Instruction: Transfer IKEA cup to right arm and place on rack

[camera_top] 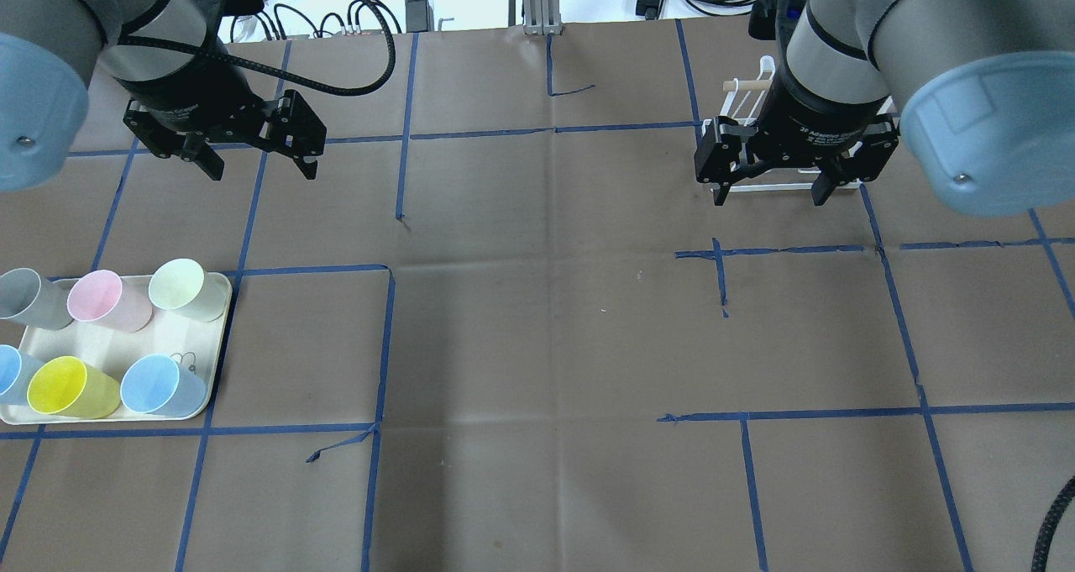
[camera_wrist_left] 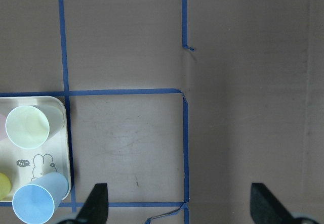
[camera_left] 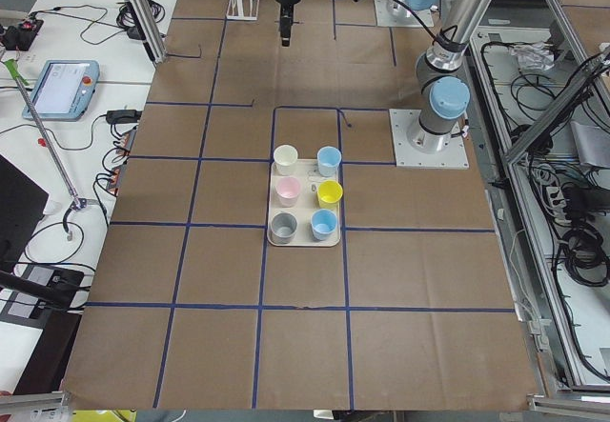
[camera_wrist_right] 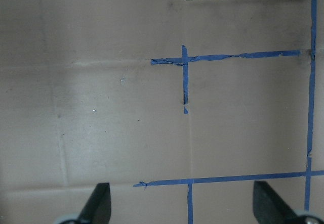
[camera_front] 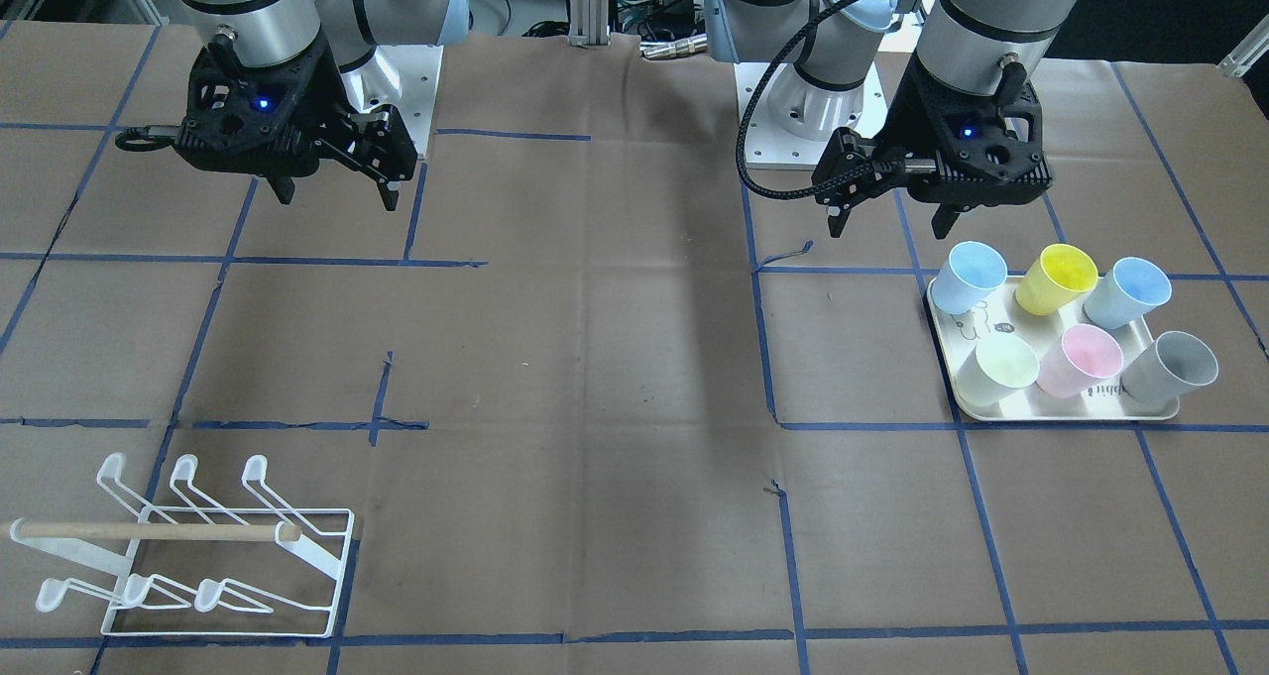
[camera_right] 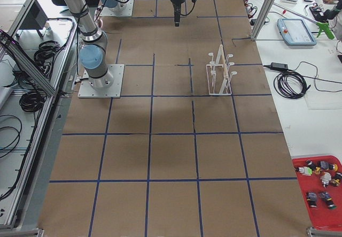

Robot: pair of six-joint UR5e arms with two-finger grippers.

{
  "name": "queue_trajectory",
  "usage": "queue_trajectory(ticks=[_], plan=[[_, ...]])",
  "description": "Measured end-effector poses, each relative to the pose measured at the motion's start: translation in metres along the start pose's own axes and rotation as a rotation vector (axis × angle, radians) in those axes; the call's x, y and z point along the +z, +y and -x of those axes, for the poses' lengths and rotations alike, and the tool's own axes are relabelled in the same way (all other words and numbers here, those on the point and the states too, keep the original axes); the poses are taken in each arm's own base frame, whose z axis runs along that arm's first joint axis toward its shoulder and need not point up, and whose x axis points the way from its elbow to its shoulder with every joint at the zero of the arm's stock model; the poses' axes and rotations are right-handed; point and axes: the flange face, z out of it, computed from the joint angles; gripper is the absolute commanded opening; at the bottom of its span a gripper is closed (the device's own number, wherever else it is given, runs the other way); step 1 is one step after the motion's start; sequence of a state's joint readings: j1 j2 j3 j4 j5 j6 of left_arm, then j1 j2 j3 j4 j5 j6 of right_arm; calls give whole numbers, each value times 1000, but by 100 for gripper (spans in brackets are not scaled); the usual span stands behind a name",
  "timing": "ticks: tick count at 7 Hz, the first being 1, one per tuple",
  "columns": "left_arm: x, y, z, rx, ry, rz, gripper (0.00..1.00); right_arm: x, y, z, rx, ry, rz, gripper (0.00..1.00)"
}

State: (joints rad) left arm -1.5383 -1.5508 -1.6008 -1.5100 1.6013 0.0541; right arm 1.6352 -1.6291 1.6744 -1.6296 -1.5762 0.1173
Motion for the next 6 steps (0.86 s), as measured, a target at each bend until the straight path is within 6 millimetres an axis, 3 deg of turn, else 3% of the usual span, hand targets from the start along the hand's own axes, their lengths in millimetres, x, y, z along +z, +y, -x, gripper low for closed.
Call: queue_trajectory(ticks=[3,6], plan=[[3,-1,6,-3,0,5,100,0,0,0,-4,1,-4,100],[13,-4,47,-35,2,29,100,0,-2,-1,-9,3,-11,100]])
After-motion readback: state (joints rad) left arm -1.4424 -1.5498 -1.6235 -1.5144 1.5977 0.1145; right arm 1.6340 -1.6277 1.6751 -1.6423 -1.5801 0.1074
